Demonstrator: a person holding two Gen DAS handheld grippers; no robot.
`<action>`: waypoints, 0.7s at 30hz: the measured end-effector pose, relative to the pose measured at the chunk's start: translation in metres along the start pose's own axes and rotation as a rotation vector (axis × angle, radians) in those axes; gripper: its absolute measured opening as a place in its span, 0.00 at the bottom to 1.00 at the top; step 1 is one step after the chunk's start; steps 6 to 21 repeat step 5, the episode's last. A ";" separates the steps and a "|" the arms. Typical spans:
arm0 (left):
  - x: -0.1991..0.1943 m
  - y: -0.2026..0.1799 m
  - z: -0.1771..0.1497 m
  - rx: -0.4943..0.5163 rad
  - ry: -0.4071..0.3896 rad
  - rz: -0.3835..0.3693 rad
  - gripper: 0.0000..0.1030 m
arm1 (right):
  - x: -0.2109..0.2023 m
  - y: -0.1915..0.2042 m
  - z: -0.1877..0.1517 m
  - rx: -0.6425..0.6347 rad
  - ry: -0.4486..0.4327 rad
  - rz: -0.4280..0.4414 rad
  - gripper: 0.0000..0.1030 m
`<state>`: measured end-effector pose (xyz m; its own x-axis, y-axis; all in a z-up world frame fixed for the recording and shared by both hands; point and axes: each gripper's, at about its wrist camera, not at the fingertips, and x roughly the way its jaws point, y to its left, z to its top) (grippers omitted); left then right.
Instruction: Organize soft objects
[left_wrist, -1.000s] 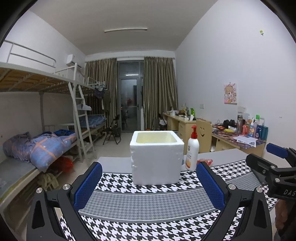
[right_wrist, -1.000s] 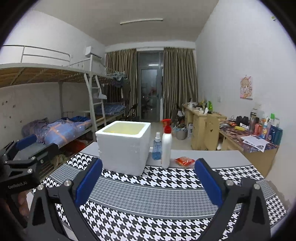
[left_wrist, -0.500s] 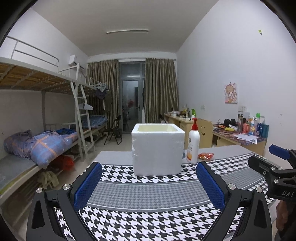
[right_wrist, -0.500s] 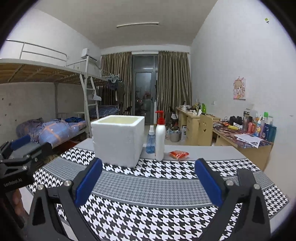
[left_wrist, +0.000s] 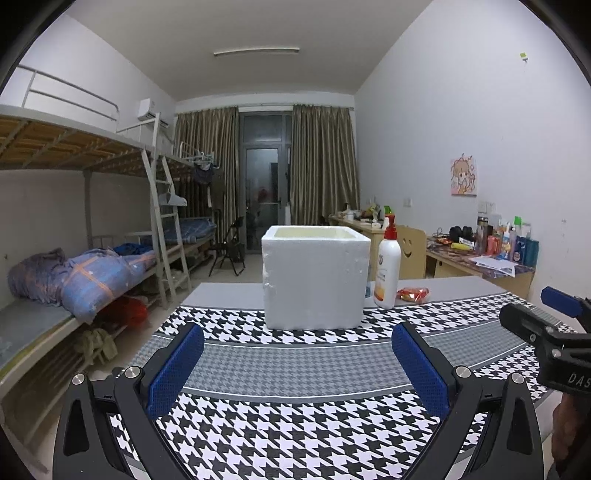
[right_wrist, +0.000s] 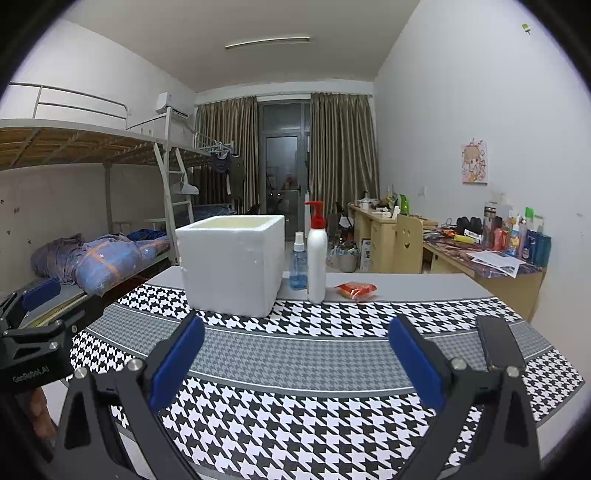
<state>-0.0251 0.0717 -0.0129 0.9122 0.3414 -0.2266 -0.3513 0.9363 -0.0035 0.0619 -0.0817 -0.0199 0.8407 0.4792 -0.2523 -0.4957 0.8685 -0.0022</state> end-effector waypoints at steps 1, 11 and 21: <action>0.000 0.000 0.000 0.000 0.001 -0.001 0.99 | 0.000 0.001 0.000 -0.004 0.005 0.003 0.98; 0.000 0.000 0.000 0.002 0.003 -0.002 0.99 | -0.001 0.000 -0.001 -0.007 0.007 0.004 0.98; 0.000 0.000 0.000 0.002 0.003 -0.002 0.99 | -0.001 0.000 -0.001 -0.007 0.007 0.004 0.98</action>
